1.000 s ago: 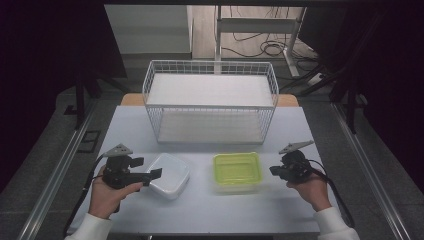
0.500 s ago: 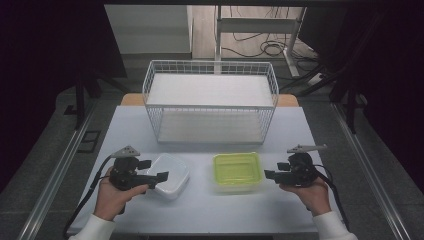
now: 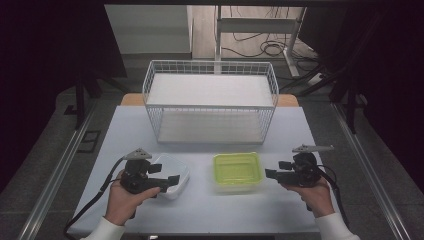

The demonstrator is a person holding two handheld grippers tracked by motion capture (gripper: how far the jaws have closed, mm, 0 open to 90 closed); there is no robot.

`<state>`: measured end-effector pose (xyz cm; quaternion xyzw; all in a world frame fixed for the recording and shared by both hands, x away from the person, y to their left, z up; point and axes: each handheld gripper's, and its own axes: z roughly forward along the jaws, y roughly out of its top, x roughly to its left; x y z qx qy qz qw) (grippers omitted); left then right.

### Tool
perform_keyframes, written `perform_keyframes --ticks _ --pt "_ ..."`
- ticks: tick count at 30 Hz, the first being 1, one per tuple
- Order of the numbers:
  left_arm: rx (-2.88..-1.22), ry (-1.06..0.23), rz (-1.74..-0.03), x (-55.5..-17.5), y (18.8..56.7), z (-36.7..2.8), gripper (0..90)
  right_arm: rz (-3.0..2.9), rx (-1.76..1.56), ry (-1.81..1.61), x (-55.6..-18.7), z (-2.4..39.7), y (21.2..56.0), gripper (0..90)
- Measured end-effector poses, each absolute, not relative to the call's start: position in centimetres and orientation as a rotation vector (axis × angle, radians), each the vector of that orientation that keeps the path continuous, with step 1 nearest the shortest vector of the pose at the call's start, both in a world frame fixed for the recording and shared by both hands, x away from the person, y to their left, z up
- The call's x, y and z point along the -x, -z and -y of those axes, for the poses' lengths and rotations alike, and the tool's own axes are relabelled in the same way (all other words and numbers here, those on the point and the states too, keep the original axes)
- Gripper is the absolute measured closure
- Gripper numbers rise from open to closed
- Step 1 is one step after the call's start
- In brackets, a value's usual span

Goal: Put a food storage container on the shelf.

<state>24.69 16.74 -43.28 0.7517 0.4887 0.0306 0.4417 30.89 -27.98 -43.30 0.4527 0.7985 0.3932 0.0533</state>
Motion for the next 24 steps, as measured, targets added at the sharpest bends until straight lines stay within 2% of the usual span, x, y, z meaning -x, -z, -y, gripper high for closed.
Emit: perform_keyframes --ticks 9,18,24 --pt "-1.853 -0.041 -1.205 -24.9 41.5 -12.7 20.1 -2.43 -1.304 -1.217 -30.7 26.2 40.9 30.9" --pt "-1.874 0.063 -1.243 -27.3 42.6 -9.4 28.4 -2.441 -1.321 -1.186 -31.4 26.0 41.6 31.6" --pt "-1.887 0.067 -1.285 -29.2 43.8 -8.1 32.1 -2.447 -1.326 -1.173 -31.8 25.7 42.0 31.8"
